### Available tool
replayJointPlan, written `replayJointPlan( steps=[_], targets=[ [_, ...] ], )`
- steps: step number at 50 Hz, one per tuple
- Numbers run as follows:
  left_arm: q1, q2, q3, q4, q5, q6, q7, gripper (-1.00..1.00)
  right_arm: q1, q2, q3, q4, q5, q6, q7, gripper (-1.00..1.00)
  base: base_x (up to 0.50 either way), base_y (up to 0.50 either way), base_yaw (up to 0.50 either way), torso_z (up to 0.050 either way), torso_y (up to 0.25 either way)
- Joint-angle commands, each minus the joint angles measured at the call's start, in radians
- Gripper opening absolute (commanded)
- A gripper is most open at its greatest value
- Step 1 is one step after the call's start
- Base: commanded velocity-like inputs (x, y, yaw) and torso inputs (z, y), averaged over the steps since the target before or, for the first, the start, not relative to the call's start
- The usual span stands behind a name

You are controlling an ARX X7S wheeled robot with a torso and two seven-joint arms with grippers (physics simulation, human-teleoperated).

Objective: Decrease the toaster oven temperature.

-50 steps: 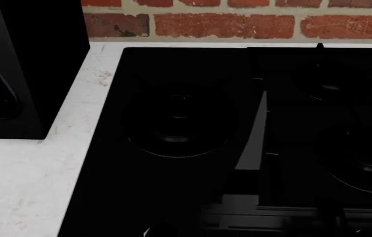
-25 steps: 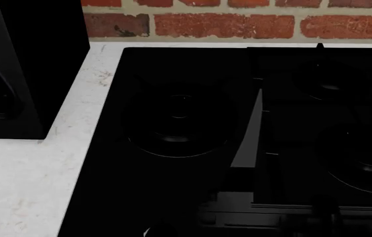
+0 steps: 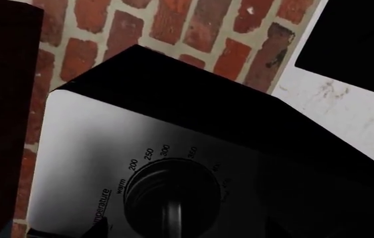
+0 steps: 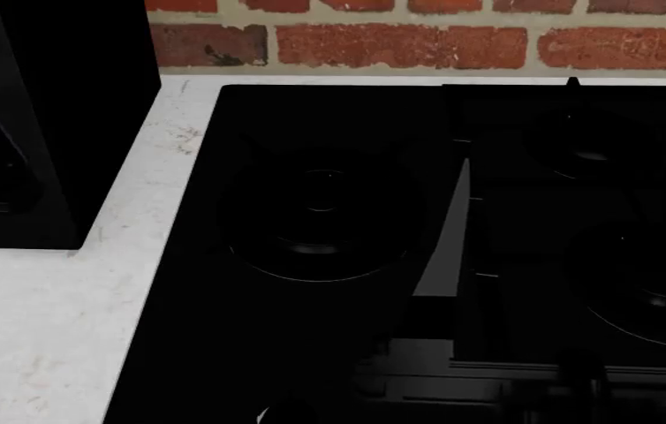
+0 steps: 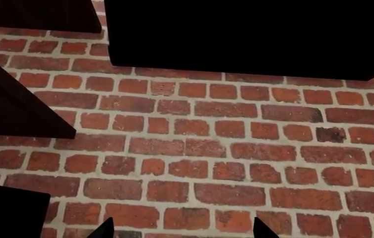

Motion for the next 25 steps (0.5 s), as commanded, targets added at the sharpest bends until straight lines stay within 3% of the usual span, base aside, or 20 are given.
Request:
replayJointPlan(
  steps=[1,10,11,25],
  targets=[
    [0.016,0.018,0.014,-0.095,0.038,0.040,0.028,1.00,-0.018,-0.017,0.008,0.055,-0.004,-0.043,-0.021,1.00,0.00,0.00,0.00,0.000,0.000],
    [-0.001,0.030,0.013,-0.168,0.020,0.070,-0.021,1.00,-0.011,-0.019,0.000,0.082,-0.007,-0.054,-0.019,1.00,0.00,0.00,0.00,0.000,0.000],
    [0.000,0.029,0.012,-0.174,0.017,0.078,-0.030,-1.00,-0.011,-0.019,0.000,0.085,-0.006,-0.056,-0.019,1.00,0.00,0.00,0.00,0.000,0.000],
    [-0.018,0.035,0.011,-0.191,0.030,0.066,-0.051,-1.00,-0.009,-0.014,-0.007,0.085,-0.005,-0.052,-0.014,1.00,0.01,0.00,-0.01,0.000,0.000]
  ],
)
